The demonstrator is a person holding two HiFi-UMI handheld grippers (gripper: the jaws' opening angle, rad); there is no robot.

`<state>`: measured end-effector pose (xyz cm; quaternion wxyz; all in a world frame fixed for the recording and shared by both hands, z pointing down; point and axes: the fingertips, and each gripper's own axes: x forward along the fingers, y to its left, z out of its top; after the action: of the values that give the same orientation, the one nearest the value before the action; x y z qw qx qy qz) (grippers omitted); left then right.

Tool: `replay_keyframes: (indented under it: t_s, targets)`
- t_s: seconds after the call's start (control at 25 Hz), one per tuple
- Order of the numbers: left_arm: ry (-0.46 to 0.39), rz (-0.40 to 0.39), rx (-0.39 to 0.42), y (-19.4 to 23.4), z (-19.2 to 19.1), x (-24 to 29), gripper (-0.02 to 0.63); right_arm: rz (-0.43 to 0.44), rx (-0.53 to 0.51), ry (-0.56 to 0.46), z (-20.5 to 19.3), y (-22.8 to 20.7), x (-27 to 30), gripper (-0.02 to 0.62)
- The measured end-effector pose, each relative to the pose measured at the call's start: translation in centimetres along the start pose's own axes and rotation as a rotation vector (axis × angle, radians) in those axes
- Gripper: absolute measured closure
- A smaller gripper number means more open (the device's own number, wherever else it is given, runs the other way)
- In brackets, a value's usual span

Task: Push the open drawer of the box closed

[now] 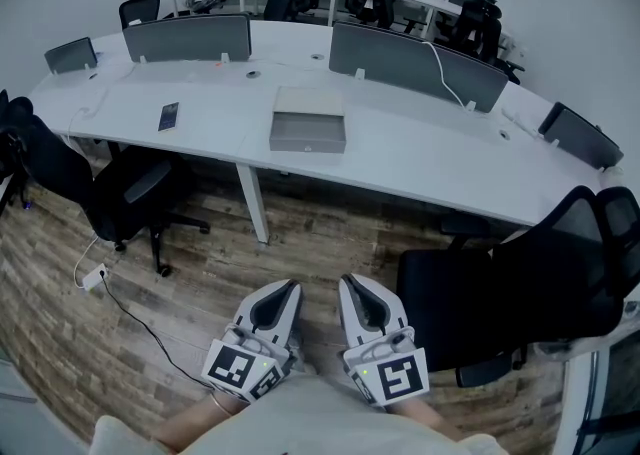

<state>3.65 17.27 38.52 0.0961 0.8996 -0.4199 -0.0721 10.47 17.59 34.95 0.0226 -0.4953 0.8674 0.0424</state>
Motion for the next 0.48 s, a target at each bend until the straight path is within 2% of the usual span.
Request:
replay_keyframes:
  t_s: [0.48]
  targets:
    - [0.023,0.01,-0.011,2.8,-0.1,2.0,0.588,-0.002,-0.011,0.015,-1.0,-1.1,3.5,0.574]
